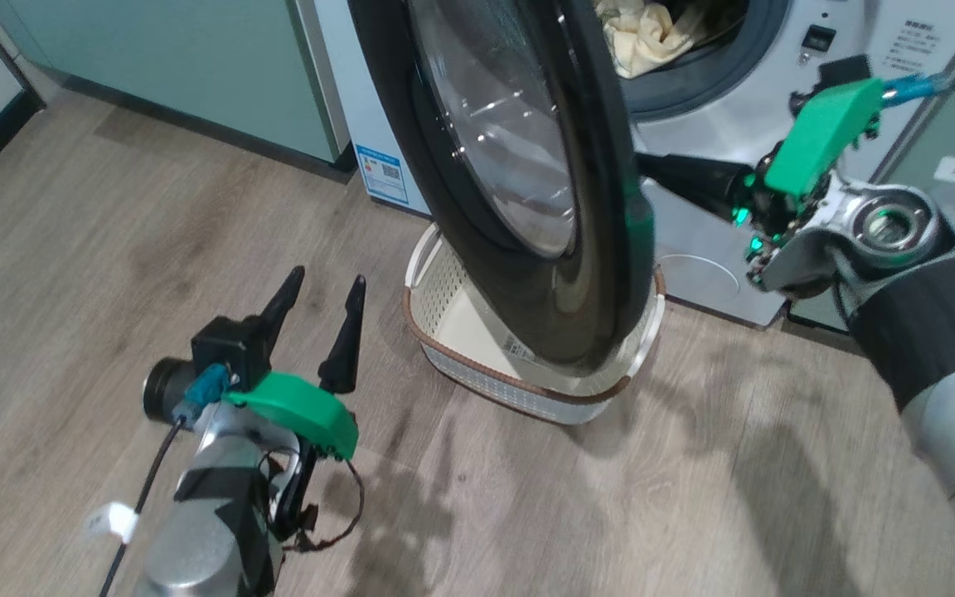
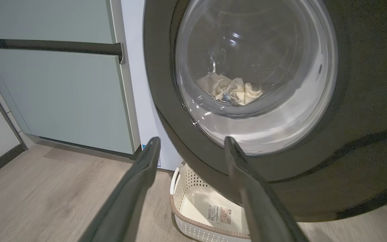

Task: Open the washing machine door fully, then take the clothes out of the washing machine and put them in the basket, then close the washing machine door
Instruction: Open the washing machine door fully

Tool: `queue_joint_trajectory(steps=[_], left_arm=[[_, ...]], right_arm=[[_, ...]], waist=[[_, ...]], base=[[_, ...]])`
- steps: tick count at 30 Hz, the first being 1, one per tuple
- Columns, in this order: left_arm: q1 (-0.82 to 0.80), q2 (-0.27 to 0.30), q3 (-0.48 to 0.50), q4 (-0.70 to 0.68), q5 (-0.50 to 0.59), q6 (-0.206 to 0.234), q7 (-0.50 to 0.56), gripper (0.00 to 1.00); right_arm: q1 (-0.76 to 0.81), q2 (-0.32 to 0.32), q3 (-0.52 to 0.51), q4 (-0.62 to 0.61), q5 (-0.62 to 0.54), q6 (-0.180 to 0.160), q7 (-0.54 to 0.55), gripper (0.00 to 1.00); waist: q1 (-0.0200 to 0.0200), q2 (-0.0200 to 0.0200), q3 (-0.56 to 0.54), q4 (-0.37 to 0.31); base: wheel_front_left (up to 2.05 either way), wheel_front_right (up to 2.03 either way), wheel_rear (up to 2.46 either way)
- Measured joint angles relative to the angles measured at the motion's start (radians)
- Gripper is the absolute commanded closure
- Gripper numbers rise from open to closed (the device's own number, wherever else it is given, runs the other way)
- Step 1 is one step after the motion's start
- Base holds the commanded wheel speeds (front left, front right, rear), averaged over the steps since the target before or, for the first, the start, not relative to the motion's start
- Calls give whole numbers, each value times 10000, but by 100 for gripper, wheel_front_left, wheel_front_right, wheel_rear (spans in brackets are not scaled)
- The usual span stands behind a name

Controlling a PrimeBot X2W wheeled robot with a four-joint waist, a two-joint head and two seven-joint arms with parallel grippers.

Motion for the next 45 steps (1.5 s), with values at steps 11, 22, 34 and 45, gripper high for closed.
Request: queue_joint_trajectory(steps=[11, 22, 34, 45], left_arm=[[356, 4, 75, 77, 71, -81, 0, 0], [358, 4, 236, 81, 144, -90, 0, 0], [661, 247, 472, 169, 240, -155, 0, 0], [1018, 965, 696, 309, 130, -165, 0, 0]], right_arm=[[753, 59, 1152, -775, 1235, 0, -196, 100], [771, 201, 1994, -1011, 1927, 0, -901, 100], [1118, 121, 1108, -1636, 911, 0, -1958, 0], [2895, -702, 709, -2778, -483, 0, -3632, 0]], waist=[[0, 0, -340, 157], [1, 0, -373, 160], [1, 0, -697, -401], [0, 0, -1160, -1445]], base=[[0, 0, 0], [0, 0, 0], [0, 0, 0], [0, 0, 0]])
